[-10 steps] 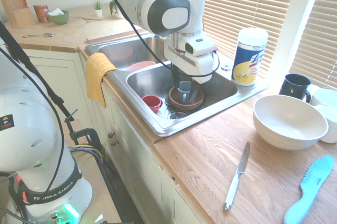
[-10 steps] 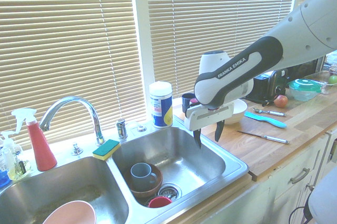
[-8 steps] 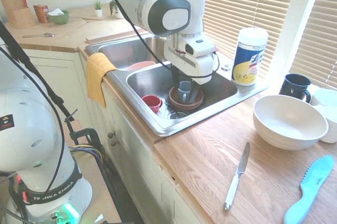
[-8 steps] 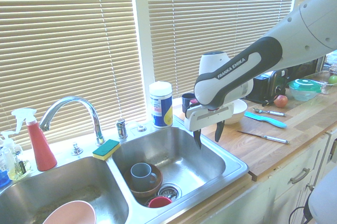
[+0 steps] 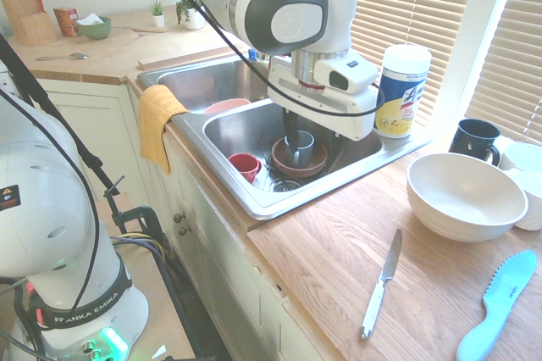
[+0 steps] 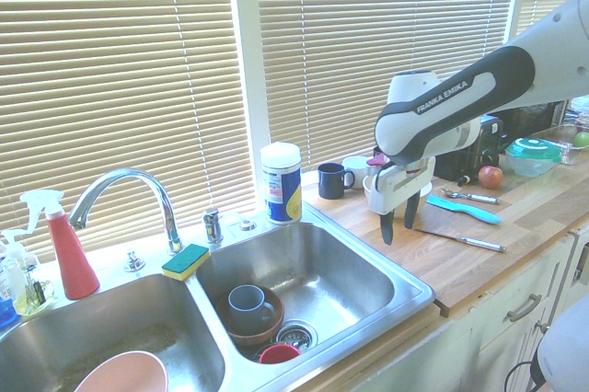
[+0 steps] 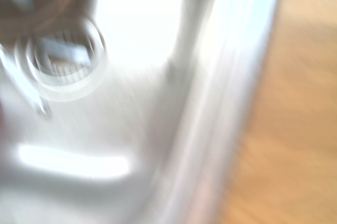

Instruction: Put the knife into the sink

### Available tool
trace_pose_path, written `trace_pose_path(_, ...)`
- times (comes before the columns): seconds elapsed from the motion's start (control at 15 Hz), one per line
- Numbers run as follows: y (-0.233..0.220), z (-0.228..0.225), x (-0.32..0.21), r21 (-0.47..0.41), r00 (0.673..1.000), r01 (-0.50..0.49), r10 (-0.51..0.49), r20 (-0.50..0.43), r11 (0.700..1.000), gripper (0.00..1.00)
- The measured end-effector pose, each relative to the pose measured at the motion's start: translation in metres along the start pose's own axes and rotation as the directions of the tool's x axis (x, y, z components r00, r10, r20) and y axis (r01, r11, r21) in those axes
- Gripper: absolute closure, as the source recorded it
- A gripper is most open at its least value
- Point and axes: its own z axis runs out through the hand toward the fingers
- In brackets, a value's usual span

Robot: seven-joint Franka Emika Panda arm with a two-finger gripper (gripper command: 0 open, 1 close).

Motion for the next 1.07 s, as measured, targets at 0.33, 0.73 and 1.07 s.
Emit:
trace_pose_path(0.33, 0.123, 0.009, 0.006, -0.033, 0.989, 0.142, -0.141, 0.051, 0.989, 0.0)
trace_pose_path(0.73, 0.19, 0.048, 0.018, -0.038, 0.984, 0.17, -0.167, 0.056, 0.985, 0.0)
trace_pose_path(1.07, 0.2, 0.078, 0.037, -0.061, 0.987, 0.16, -0.158, 0.029, 0.985, 1.0)
